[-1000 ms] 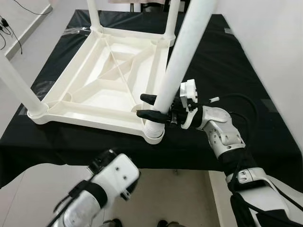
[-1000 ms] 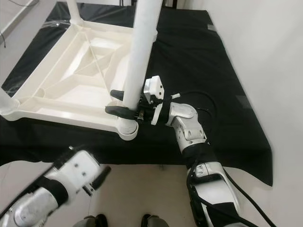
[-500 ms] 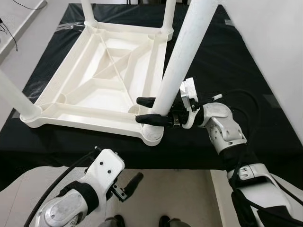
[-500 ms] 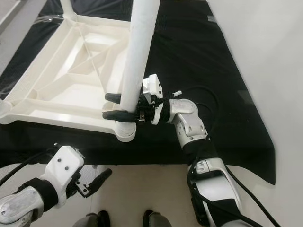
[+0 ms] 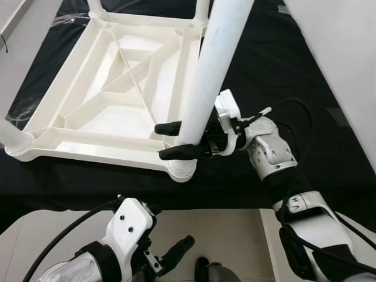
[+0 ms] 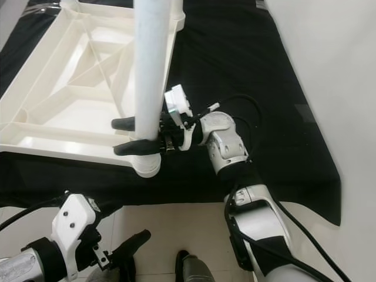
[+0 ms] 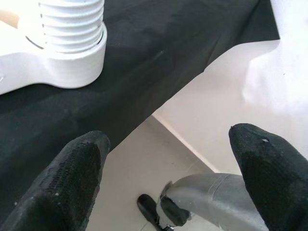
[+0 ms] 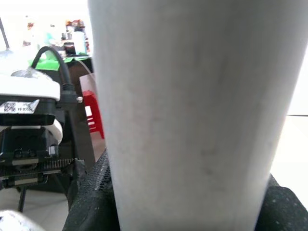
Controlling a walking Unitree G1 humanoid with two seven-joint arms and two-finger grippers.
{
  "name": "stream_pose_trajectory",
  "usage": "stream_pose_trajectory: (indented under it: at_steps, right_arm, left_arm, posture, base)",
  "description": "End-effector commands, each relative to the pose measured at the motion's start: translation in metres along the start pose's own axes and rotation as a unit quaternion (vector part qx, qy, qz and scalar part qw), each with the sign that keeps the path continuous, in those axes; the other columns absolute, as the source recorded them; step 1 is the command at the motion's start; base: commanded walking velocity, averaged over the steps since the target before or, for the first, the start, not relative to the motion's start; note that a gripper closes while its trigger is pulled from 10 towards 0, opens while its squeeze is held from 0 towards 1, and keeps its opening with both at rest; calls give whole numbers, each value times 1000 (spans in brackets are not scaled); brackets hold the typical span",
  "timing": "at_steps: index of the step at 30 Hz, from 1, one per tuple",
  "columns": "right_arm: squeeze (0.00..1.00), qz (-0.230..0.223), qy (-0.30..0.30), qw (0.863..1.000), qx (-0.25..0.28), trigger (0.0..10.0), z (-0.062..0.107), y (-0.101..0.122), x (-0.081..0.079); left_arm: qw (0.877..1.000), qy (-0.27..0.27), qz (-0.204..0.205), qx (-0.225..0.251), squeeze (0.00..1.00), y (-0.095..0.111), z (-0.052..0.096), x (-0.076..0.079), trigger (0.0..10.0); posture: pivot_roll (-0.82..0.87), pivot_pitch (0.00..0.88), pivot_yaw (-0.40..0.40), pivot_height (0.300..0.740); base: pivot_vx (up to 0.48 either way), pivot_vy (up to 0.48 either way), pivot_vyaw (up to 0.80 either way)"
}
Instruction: Building children table
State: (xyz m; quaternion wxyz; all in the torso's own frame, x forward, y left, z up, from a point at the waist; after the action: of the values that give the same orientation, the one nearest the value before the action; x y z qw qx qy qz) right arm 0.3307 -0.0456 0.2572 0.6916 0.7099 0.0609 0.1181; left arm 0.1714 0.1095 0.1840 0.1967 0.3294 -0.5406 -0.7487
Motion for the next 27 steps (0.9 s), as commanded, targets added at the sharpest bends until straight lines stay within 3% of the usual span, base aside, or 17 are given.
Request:
stream_pose_trajectory:
  at_steps: [1,5,8,18,24,27]
  right_arm:
    - [0,-81,32,994,-69,10000,-9,-50,-10]
    - [0,-53,16,991,-123,10000,-9,-64,-9]
    - [0,-49,4,991,-128,10000,-9,-67,-10]
    - [0,-82,-39,994,-64,10000,-9,-55,-3]
    - [0,-74,-50,991,-96,10000,-10,-60,-1]
    - [0,-48,-49,988,-138,10000,-12,-65,-3]
  left_arm:
    - [1000,-4,1,11,0,3,3,3,10000]
    - [1000,-6,-4,10,0,4,4,3,10000]
    - [1000,-6,-4,9,0,3,3,2,10000]
    - [1000,-4,-1,13,0,2,-2,-2,10000]
    - [1000,-1,0,14,0,1,-3,-3,10000]
    - [1000,0,0,14,0,1,-4,-3,10000]
  posture:
    - [91,407,-65,740]
    - [88,409,-63,740]
    - [80,404,-62,740]
    - [69,387,-63,740]
    - [64,379,-68,740]
    - [65,378,-70,740]
  base:
    - [0,0,0]
    - [0,0,0]
    - [0,0,0]
    - [0,0,0]
    - [0,0,0]
    - [0,0,0]
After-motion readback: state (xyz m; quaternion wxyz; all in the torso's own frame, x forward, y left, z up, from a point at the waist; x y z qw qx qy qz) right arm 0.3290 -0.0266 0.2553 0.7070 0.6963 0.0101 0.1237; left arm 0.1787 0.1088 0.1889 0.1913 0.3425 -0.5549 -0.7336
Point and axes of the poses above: a point about 5 cm out from each wrist's last joint towards the gripper, its own z axis pointing back from the gripper into the wrist, its own y axis along the axis of the wrist's last joint, x = y × z, the point moved 2 cm from there along -z, pointing out of the wrist towards the gripper, and after that the axes turned 13 degrees about -z, right-handed, at the moved point
